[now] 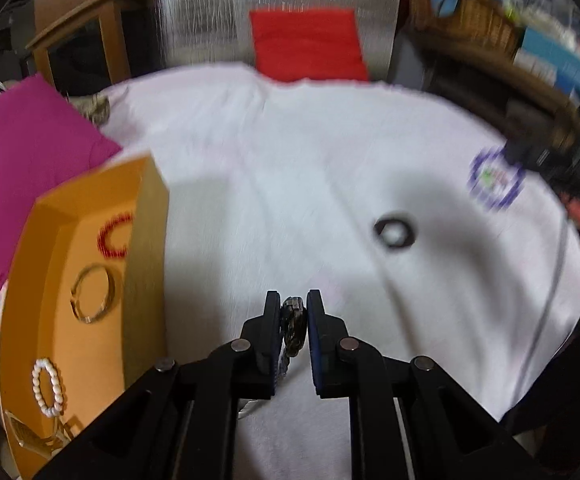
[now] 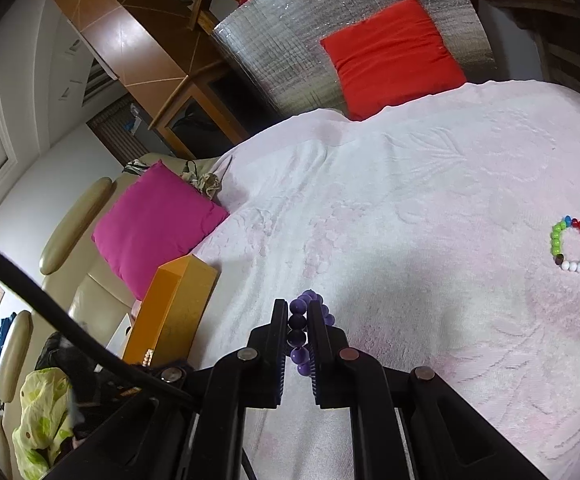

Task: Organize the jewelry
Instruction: 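Lower the watch and purple bracelet into the orange box while both tools open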

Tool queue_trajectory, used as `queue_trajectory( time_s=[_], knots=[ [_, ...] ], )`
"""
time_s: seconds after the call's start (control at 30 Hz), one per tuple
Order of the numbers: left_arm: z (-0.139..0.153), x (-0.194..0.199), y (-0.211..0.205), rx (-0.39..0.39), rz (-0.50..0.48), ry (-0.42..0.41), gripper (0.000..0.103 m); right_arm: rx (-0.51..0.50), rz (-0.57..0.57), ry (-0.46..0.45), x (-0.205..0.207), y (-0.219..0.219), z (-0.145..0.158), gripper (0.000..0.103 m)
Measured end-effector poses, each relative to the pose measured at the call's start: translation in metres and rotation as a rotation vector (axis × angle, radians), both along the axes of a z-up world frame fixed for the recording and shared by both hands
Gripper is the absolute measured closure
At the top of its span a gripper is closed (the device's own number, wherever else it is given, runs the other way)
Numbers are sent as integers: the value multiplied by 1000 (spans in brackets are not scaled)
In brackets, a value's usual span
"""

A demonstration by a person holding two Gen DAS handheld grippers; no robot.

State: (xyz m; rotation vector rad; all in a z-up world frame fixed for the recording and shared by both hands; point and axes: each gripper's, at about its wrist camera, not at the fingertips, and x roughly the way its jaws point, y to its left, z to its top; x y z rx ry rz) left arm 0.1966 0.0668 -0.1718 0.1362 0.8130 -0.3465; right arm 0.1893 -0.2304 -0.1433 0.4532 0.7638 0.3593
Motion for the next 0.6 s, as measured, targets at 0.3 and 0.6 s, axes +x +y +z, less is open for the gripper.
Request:
queue_trajectory(
  time_s=[0.3,0.6],
  knots=[
    [85,-47,50,-247,74,-229,90,-75,48,-32,0,38,6,92],
    [101,-60,136,-280,256,-269,90,-81,232,-79,25,149,39,92]
  ],
)
